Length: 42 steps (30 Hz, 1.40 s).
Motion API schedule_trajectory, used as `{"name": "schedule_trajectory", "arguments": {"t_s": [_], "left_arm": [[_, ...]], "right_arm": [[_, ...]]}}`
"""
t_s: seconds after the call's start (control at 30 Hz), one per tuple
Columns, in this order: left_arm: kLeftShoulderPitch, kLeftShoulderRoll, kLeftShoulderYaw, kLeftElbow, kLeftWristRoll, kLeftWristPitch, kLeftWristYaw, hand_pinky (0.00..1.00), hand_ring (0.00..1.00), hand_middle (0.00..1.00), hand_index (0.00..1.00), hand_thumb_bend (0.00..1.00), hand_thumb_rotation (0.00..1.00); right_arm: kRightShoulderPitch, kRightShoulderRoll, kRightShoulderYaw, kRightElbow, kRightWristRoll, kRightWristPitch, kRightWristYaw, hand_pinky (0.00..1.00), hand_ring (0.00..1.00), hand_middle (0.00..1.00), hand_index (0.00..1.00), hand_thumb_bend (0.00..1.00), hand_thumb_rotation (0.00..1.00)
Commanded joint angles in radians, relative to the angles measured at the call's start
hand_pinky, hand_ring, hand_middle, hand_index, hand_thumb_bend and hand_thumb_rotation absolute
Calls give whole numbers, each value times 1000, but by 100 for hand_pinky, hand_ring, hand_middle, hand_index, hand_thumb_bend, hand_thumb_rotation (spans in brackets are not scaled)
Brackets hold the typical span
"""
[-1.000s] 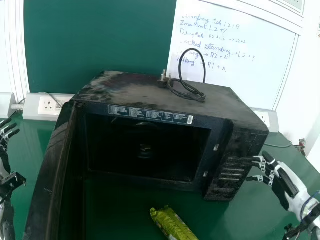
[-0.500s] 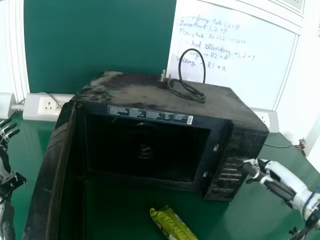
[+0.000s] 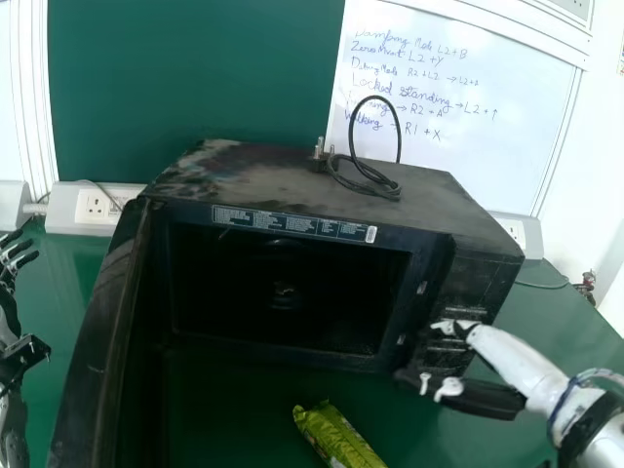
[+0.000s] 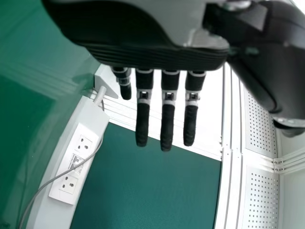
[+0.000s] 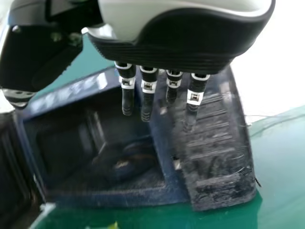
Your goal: Put biscuit inside oven
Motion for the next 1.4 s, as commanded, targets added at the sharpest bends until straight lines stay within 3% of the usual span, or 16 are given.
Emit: {"name": "schedule_trajectory", "arguments": {"t_s": [0.0, 0.13, 0.3, 0.4, 0.57, 0.8, 1.07, 1.37], "left_arm": [[-10, 6, -1, -13, 1, 2, 1, 58, 59, 61, 64, 86, 83], [-10, 4, -3, -14, 4, 3, 2, 58, 60, 61, 65, 86, 83], [-12, 1, -6, -16, 6, 7, 8, 58, 59, 61, 64, 88, 82], [-10, 3, -8, -15, 7, 1, 2, 58, 59, 61, 65, 88, 82], [-10, 3, -9, -22, 6, 6, 3, 58, 59, 61, 65, 87, 83], [-11, 4, -9, -24, 9, 13, 8, 58, 60, 61, 65, 88, 83], [-11, -1, -11, -33, 9, 18, 10, 58, 60, 61, 65, 86, 83], [-14, 4, -10, -26, 11, 14, 3, 58, 60, 62, 66, 86, 84]], "right_arm": [[-19, 5, 32, -37, -32, 27, -19, 75, 84, 88, 89, 100, 51], [-39, -5, 80, -85, -72, 98, -20, 77, 88, 92, 92, 100, 48], [-75, -100, 149, -129, -142, 194, 32, 90, 94, 95, 96, 100, 50], [-107, -154, 183, -129, -165, 208, 71, 94, 95, 95, 96, 100, 54], [-168, -208, 242, -129, -177, 233, 125, 91, 94, 95, 95, 100, 52], [-223, -267, 338, -129, -259, 187, 185, 86, 89, 90, 91, 100, 52], [-309, -254, 493, -129, -412, 205, 288, 85, 88, 89, 88, 100, 47], [-433, -206, 677, -129, -606, 171, 456, 83, 88, 89, 90, 100, 54]]}}
